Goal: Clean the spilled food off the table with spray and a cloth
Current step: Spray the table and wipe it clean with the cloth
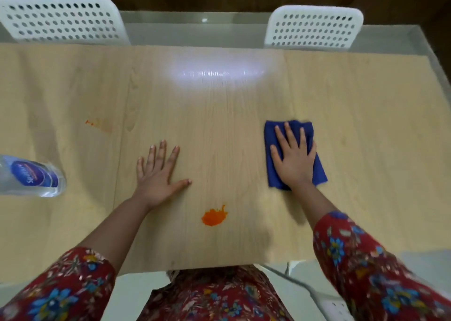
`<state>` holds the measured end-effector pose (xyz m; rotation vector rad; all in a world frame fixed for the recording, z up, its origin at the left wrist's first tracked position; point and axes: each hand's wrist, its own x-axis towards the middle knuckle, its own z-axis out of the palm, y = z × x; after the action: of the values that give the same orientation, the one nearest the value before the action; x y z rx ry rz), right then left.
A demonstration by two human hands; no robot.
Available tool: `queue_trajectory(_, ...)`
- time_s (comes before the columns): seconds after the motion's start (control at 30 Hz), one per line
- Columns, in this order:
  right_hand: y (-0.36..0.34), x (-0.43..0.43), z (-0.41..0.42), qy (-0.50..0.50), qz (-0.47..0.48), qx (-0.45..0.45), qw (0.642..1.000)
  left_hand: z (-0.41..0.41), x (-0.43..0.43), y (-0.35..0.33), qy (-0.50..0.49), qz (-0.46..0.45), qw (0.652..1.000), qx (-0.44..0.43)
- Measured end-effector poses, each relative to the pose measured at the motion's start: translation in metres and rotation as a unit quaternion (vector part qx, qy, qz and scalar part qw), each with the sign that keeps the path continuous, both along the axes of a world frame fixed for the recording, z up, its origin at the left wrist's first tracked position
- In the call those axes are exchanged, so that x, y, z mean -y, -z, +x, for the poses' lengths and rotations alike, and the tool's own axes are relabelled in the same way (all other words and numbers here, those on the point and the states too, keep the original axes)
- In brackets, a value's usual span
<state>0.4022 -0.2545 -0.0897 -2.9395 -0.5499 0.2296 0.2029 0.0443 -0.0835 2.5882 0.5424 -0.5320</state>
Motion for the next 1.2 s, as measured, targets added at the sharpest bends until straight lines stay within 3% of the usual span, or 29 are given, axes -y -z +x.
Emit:
queue_trajectory(0.2,0.005,0.053,-0.136,0.048,-0.03,-0.002,0.998,-0.064,0.007,-0.006,0.03,0.035,0.991,0.124)
queue_trajectory(0.47,0.0,0.01,-0.134,0.099,-0.025,-0.008,0.995,-0.14,-0.031,0.005,-0.087,0.088,0.977,0.174)
queue_trajectory(0.67,0.0,-0.119,-0.199,-0.061,0.006,-0.023,0.998,-0.142,-0.031,0.013,-0.107,0.095,0.971,0.192)
queue_trajectory(0.8,0.005,-0.087,-0.217,-0.203,0.03,-0.017,0.979,-0.144,-0.031,0.015,-0.134,0.093,0.966,0.202)
queue_trajectory(0.87,0.007,-0.049,-0.187,-0.148,0.002,-0.003,0.989,-0.142,-0.03,0.015,-0.139,0.089,0.965,0.204)
queue_trajectory(0.93,0.005,-0.028,-0.147,-0.017,-0.029,-0.007,0.999,-0.142,-0.03,0.016,-0.139,0.086,0.966,0.202)
queue_trajectory(1.03,-0.001,-0.055,-0.099,0.098,-0.027,-0.018,0.995,-0.141,-0.03,0.016,-0.146,0.09,0.964,0.204)
queue_trajectory(1.1,-0.004,-0.1,-0.094,0.066,-0.02,-0.017,0.998,-0.142,-0.03,0.015,-0.142,0.088,0.965,0.204)
queue_trajectory(1.2,-0.003,-0.164,-0.133,-0.098,-0.007,-0.03,0.995,-0.142,-0.031,0.015,-0.143,0.083,0.964,0.208)
